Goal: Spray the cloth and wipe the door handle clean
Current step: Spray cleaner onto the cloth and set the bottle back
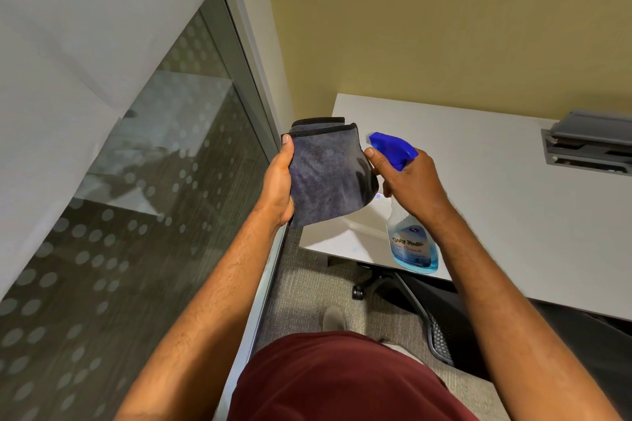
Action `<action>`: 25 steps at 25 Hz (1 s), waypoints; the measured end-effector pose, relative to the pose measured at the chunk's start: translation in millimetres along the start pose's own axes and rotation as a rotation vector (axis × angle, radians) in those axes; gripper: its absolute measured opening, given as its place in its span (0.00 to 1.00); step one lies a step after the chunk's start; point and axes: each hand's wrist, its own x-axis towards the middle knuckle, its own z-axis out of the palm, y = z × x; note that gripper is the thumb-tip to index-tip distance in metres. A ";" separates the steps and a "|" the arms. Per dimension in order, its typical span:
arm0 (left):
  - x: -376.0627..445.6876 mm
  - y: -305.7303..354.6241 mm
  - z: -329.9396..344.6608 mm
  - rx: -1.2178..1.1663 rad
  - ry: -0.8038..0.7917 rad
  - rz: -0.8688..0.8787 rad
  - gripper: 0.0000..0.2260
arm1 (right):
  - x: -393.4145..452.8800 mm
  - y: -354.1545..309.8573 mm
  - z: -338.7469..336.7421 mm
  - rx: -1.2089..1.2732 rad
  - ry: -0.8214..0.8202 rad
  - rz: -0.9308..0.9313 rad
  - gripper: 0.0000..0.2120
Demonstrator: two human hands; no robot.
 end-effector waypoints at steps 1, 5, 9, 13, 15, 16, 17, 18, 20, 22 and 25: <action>-0.2 0.3 0.1 0.000 -0.003 -0.001 0.26 | 1.7 2.5 -0.9 0.001 -0.002 0.014 0.06; -1.7 2.1 -0.4 -0.003 -0.008 -0.001 0.26 | 7.9 13.8 -5.1 0.019 0.056 0.052 0.16; -2.6 4.5 -1.4 -0.017 -0.002 0.005 0.26 | 11.1 17.1 -11.5 -0.046 0.074 0.082 0.25; -2.5 4.1 0.3 -0.006 0.006 0.010 0.26 | -2.3 1.1 -8.4 0.001 -0.031 -0.037 0.08; -2.3 2.7 1.9 0.011 0.025 0.010 0.26 | -9.4 -11.1 4.6 0.018 -0.064 -0.088 0.13; -2.3 1.0 4.4 0.020 0.031 0.001 0.25 | -13.4 -16.7 11.1 0.013 -0.077 -0.109 0.16; -2.3 -1.1 7.7 0.031 0.036 -0.009 0.25 | -17.3 -21.2 16.3 0.017 -0.090 -0.128 0.17; -2.4 -1.8 8.2 0.037 0.043 -0.013 0.26 | -19.6 -25.0 23.2 0.020 -0.103 -0.146 0.17; -1.9 -2.3 9.2 0.033 0.044 -0.021 0.27 | -22.3 -26.4 30.5 -0.021 -0.115 -0.167 0.17; -0.8 -0.9 8.5 0.027 0.056 -0.017 0.28 | -24.5 -23.3 33.7 -0.110 -0.135 -0.178 0.18; 1.2 0.9 5.6 0.016 0.090 -0.001 0.26 | -27.5 -13.8 31.7 -0.258 -0.154 -0.224 0.17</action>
